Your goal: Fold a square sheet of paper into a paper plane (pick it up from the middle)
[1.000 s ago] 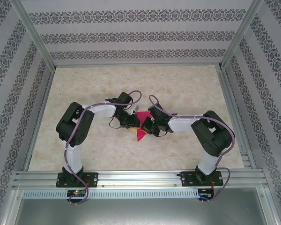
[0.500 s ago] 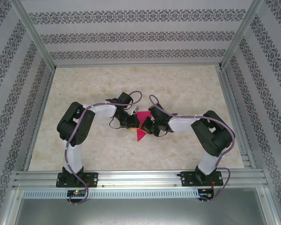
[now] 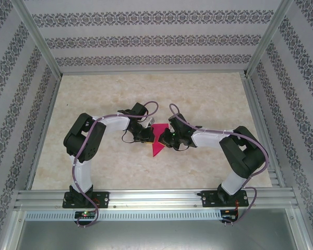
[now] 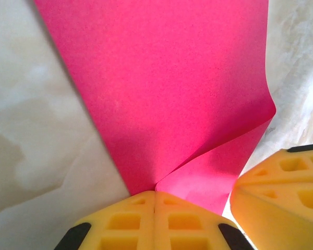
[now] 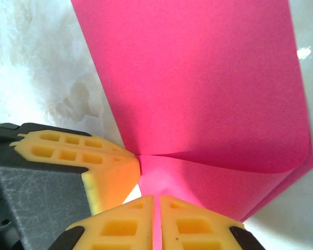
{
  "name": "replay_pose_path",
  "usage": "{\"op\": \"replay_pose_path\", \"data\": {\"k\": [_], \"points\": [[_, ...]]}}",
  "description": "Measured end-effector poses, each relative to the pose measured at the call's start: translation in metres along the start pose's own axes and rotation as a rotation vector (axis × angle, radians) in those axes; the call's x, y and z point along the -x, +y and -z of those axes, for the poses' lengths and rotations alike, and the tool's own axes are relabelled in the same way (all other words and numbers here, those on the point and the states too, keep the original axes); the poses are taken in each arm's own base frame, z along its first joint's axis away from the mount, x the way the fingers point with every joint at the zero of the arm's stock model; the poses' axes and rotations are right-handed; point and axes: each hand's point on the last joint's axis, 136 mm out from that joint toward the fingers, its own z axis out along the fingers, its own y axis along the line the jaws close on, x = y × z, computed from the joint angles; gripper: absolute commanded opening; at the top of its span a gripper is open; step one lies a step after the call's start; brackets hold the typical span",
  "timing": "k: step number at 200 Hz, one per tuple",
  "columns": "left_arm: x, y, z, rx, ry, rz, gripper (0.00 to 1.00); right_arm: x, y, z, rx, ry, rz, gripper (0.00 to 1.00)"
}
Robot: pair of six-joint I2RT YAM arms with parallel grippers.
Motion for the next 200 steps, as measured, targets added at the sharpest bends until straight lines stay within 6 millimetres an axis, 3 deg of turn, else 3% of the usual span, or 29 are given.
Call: {"op": "replay_pose_path", "data": {"k": [97,162,200], "points": [[0.000,0.003,0.003,0.023,-0.021,-0.006,0.00,-0.002,-0.006,0.000,-0.010,0.007,0.014,0.12],[0.000,0.007,0.005,0.042,-0.036,-0.008,0.00,-0.002,-0.021,-0.010,-0.046,0.024,-0.007,0.11],[0.000,0.009,0.006,0.055,-0.044,-0.009,0.00,0.002,-0.018,-0.010,-0.024,0.017,-0.005,0.11]]}}
